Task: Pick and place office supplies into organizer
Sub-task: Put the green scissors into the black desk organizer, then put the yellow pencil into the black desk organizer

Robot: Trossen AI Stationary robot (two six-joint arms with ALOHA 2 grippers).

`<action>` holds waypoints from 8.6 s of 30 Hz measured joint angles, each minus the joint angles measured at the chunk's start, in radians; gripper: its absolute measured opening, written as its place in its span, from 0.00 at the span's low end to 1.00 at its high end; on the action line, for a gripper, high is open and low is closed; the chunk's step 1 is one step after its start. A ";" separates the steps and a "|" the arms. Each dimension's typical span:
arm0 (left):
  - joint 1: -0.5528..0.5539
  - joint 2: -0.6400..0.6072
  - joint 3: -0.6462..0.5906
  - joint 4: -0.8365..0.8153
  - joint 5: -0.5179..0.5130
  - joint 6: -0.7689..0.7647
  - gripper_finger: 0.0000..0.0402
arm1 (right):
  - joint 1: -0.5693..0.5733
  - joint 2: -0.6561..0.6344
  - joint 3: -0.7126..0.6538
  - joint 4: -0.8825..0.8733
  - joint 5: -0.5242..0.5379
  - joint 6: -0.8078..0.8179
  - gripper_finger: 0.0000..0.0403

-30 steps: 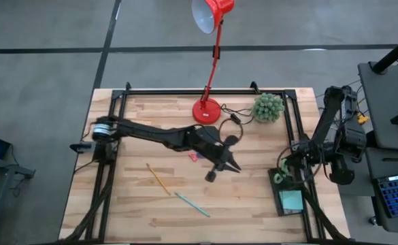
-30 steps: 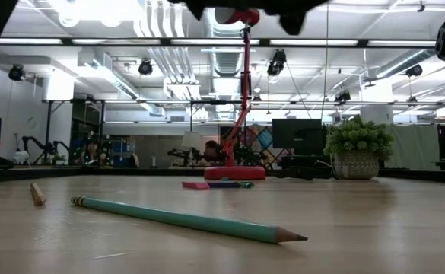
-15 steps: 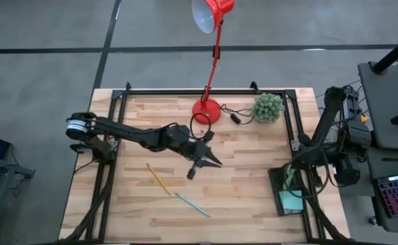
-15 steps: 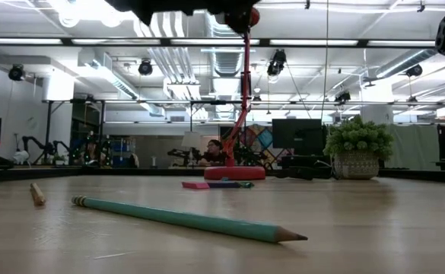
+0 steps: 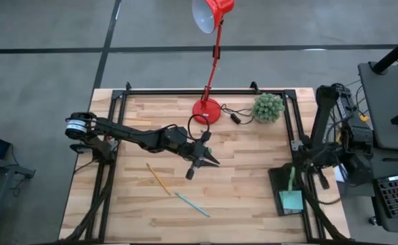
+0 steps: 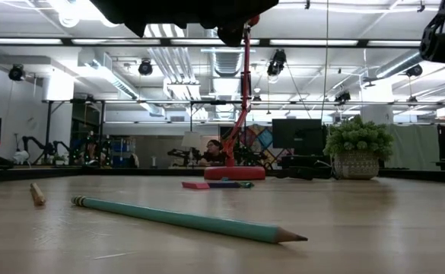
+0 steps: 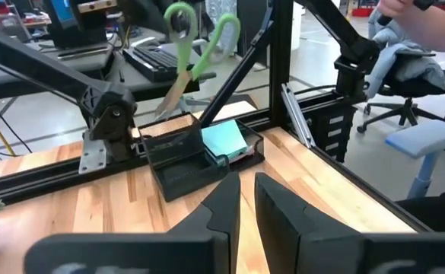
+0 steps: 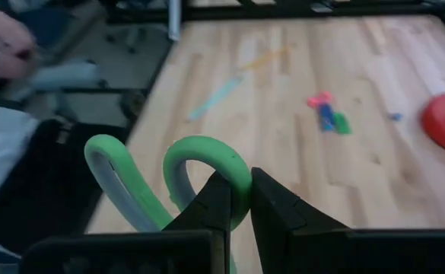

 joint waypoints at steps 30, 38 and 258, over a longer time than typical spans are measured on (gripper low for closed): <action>-0.001 0.000 -0.001 -0.002 0.000 0.001 0.07 | 0.328 0.016 -0.231 -0.186 0.090 0.493 0.06; -0.001 0.000 -0.002 -0.002 0.000 0.001 0.07 | 0.328 0.016 -0.278 -0.185 -0.004 0.562 0.06; -0.100 -0.154 0.018 -1.079 -0.208 -0.190 0.31 | -1.409 0.134 -0.514 1.707 -0.999 -1.486 0.02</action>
